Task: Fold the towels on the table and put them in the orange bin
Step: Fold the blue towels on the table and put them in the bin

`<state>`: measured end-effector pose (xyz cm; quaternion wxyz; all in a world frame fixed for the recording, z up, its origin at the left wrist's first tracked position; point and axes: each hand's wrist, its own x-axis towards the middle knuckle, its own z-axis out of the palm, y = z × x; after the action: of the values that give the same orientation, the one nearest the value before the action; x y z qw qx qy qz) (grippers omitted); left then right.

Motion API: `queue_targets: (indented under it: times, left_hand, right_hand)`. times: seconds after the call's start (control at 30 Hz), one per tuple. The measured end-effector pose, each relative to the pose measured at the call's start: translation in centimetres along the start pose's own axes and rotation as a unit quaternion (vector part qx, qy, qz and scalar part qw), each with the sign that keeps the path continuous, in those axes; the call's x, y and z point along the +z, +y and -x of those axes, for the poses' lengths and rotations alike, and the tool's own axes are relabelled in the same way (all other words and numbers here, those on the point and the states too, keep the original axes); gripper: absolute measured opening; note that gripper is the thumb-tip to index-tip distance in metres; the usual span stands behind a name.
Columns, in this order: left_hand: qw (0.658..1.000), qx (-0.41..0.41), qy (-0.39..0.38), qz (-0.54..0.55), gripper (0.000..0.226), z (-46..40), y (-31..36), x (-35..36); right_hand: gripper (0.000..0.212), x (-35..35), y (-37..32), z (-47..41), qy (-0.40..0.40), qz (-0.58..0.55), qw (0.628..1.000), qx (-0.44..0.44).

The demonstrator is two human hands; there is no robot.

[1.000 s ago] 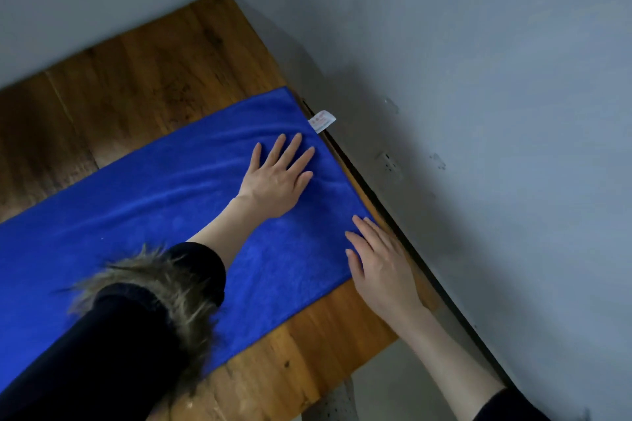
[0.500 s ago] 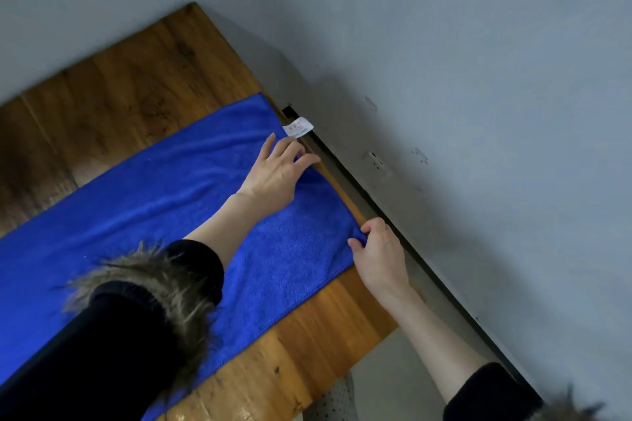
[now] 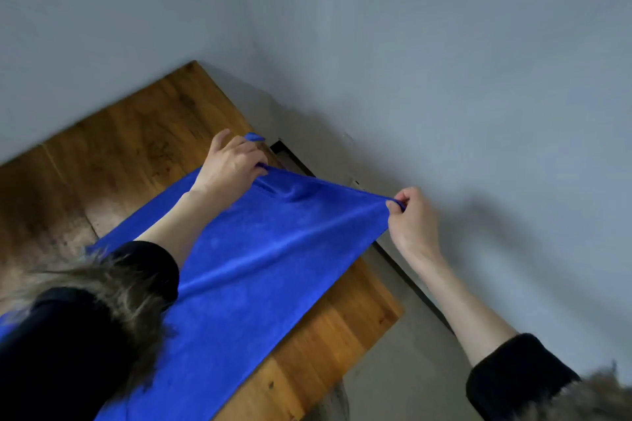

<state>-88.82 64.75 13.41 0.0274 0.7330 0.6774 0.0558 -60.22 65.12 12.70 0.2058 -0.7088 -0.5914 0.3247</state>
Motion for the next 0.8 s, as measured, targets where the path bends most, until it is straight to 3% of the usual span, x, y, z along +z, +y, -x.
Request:
queue_targets:
  times: [0.13, 0.47, 0.67, 0.8]
  left_hand:
    - [0.999, -0.003, 0.024, -0.023, 0.013, -0.4, -0.5, -3.2]
    - [0.983, -0.01, 0.179, -0.024, 0.011, -0.9, -0.2, -13.0]
    - [0.981, 0.004, 0.194, 0.012, 0.02, 4.7, -1.9, -16.3]
    - [0.985, -0.023, 0.172, 0.018, 0.009, 11.0, -4.2, -16.3]
  right_hand:
    - [0.012, -3.2, -2.6, -1.2, 0.057, -0.012, 0.998, -0.023]
    - [0.004, -10.2, -9.0, 1.8, 0.172, -0.054, 0.98, -0.086]
    - [0.013, -10.1, -10.8, 8.5, 0.175, -0.058, 0.972, -0.142]
    - [0.012, -7.3, -9.6, 15.0, 0.138, -0.105, 0.971, -0.162]
